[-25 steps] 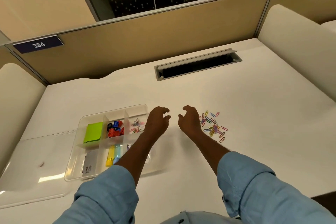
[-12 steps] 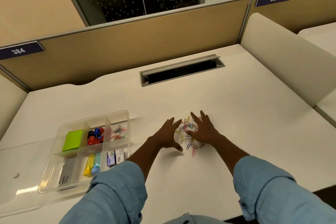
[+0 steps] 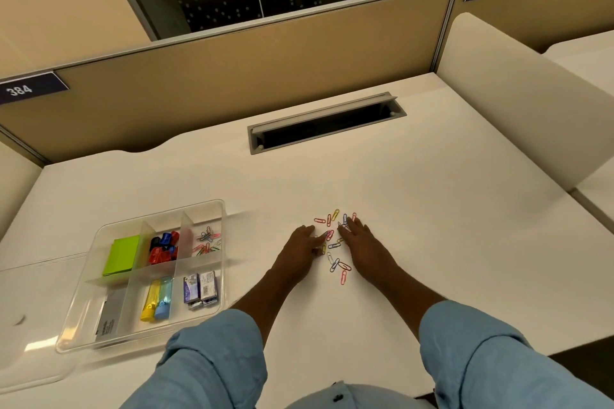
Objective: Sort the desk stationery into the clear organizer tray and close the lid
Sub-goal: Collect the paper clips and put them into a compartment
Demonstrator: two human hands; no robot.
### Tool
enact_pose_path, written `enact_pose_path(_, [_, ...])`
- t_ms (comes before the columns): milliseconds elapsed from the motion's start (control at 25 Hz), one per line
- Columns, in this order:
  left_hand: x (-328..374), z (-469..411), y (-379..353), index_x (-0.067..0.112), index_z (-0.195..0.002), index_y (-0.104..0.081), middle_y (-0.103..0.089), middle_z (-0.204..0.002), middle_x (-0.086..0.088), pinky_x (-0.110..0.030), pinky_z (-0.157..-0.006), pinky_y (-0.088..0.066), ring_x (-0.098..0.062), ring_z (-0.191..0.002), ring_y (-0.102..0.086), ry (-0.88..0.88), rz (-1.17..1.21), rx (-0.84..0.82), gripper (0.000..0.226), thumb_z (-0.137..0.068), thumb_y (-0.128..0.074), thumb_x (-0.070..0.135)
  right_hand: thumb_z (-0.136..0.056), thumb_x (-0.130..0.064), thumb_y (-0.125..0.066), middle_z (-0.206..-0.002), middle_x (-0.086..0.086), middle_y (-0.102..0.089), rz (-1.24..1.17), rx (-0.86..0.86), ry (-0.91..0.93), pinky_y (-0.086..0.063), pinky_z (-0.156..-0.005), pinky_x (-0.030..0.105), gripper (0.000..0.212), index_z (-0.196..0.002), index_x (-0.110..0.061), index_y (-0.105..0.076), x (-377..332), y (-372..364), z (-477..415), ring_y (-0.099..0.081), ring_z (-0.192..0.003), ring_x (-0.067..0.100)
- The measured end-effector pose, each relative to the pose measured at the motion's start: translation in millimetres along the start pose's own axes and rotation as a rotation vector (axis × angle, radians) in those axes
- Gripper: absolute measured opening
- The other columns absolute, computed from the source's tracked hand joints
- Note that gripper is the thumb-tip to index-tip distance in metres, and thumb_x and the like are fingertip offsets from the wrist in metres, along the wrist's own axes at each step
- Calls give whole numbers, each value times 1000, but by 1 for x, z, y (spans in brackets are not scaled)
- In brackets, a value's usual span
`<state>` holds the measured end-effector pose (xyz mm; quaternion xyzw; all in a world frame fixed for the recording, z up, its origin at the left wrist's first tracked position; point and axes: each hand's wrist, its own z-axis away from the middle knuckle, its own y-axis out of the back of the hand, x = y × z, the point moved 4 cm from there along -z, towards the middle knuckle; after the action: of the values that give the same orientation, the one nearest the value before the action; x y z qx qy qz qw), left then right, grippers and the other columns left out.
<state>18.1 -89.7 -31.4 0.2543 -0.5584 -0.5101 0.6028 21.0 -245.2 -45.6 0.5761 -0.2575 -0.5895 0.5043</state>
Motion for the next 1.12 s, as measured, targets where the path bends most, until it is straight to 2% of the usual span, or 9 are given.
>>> enact_pose_path(120, [-2, 8, -3, 13, -128, -54, -52, -124, 8, 1, -80, -36, 0, -113, -47, 40, 79, 135, 44, -90, -53, 34, -99, -6, -33, -157, 7, -23, -27, 92, 5, -18, -118, 29, 48, -147, -9, -30, -6, -4, 7, -15, -147, 18])
enact_pose_path(200, [0, 9, -2, 5, -115, -62, -59, -100, 11, 4, -64, -37, 6, -91, -54, 34, 100, 196, 33, -90, -54, 24, -99, -9, -36, -149, 12, -38, -124, 114, 8, -25, -117, 32, 42, -141, -5, -40, -10, -3, 11, -29, -142, 23])
enact_pose_path(360, [8, 4, 4, 1, -103, -71, -69, -97, -13, -13, -71, -34, -23, -90, -60, -36, 110, 190, 21, -88, -60, 11, -99, -12, -40, -139, 11, -50, 21, 189, 37, -34, -110, 28, 38, -135, -6, -48, -13, 0, 11, -42, -130, 22])
enact_pose_path(560, [8, 6, 10, 0, -89, -73, -72, -87, -16, -13, -65, -29, -24, -78, -62, -19, 204, 168, 16, -87, -58, 7, -97, -15, -45, -129, 13, -56, 195, 112, 80, -41, -99, 30, 30, -125, -6, -54, -23, 1, 7, -49, -118, 25])
enact_pose_path(680, [9, 5, 9, 1, -77, -69, -69, -80, -18, -19, -60, -25, -18, -69, -52, 9, 175, 138, 18, -87, -53, 3, -99, -16, -40, -119, 14, -60, 90, 150, 27, -43, -93, 32, 27, -115, -5, -59, -24, 12, 7, -54, -111, 26])
enact_pose_path(800, [9, 1, 6, 2, -84, -66, -68, -88, -18, -29, -67, -37, -24, -79, -55, 42, 117, 128, 19, -91, -49, 7, -97, -11, -39, -108, 19, -63, -157, 218, -87, -46, -87, 36, 28, -103, 1, -64, -17, 20, 7, -58, -102, 33])
enact_pose_path(920, [7, -1, 3, 4, -94, -63, -65, -100, -16, -33, -75, -42, -28, -93, -56, 58, 71, 110, 15, -93, -50, 12, -98, -13, -40, -91, 7, -68, -317, 250, -275, -45, -62, 9, 29, -91, -5, -68, -11, 21, 7, -60, -83, 21])
enact_pose_path(960, [6, -1, 2, 5, -95, -61, -64, -101, -16, -32, -74, -42, -28, -95, -55, 57, 65, 103, 13, -93, -50, 12, -97, -12, -41, -92, 6, -69, -334, 260, -317, -41, -59, 7, 29, -93, -6, -69, -11, 23, 6, -59, -80, 16])
enact_pose_path(1120, [4, 1, 9, 4, -94, -59, -63, -101, -16, -29, -70, -39, -27, -92, -55, 93, 134, 142, 9, -91, -52, 7, -91, 0, -49, -109, 15, -70, -344, 367, -324, -48, -84, 22, 26, -106, -1, -69, -16, 32, 2, -66, -98, 24])
